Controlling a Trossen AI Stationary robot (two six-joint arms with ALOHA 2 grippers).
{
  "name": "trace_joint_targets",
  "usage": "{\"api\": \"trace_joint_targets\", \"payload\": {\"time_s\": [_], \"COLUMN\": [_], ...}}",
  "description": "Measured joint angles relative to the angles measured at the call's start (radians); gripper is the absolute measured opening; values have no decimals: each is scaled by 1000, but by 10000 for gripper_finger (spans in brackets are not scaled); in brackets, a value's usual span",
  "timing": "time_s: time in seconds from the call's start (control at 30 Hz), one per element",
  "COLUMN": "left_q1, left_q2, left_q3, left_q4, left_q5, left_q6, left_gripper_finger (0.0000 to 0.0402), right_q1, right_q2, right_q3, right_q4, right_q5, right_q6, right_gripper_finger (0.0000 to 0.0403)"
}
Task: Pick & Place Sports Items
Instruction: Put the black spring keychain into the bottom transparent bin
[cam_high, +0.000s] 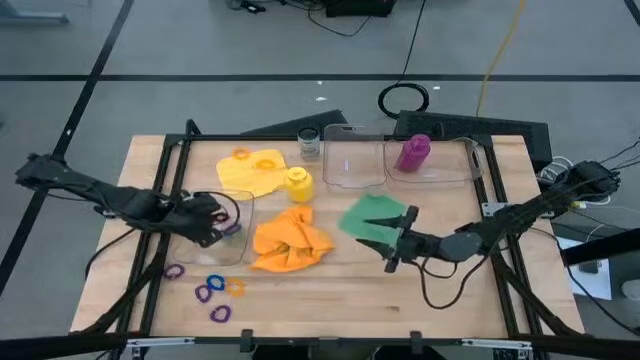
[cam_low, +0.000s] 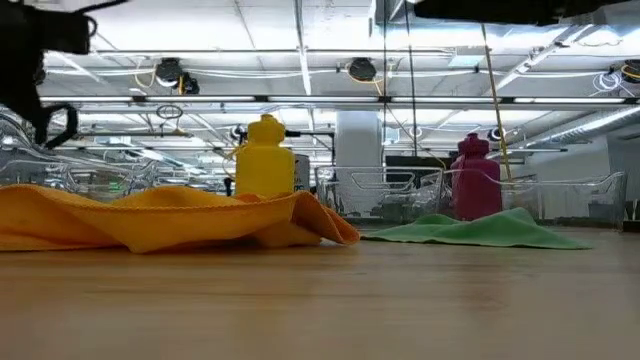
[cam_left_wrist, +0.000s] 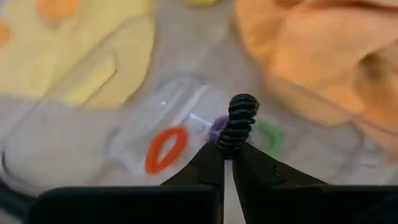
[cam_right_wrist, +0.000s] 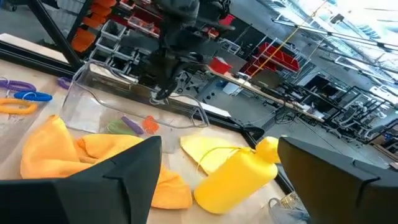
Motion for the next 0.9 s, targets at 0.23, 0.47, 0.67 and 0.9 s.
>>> {"api": "trace_joint_targets", "payload": {"time_s": [0.23, 0.47, 0.67, 0.9], "left_q1": [35, 91, 148, 188], "left_q2": [103, 259, 372, 415], "left_q3": [0, 0, 0, 0], "left_q4": [-41, -42, -42, -43], "left_q5": [118, 200, 279, 282], "left_q6": [-86, -23, 31, 53], "left_gripper_finger": [7, 7, 7, 28], "right_q1": [-24, -32, -32, -32], "right_q2": [0, 0, 0, 0], "right_q3": [0, 0, 0, 0], "right_q4": [-49, -66, -70, -73], "right_q5": [-4, -8, -8, -8], "right_q6": [55, 69, 69, 69], "right_gripper_finger": [242, 242, 242, 242]}}
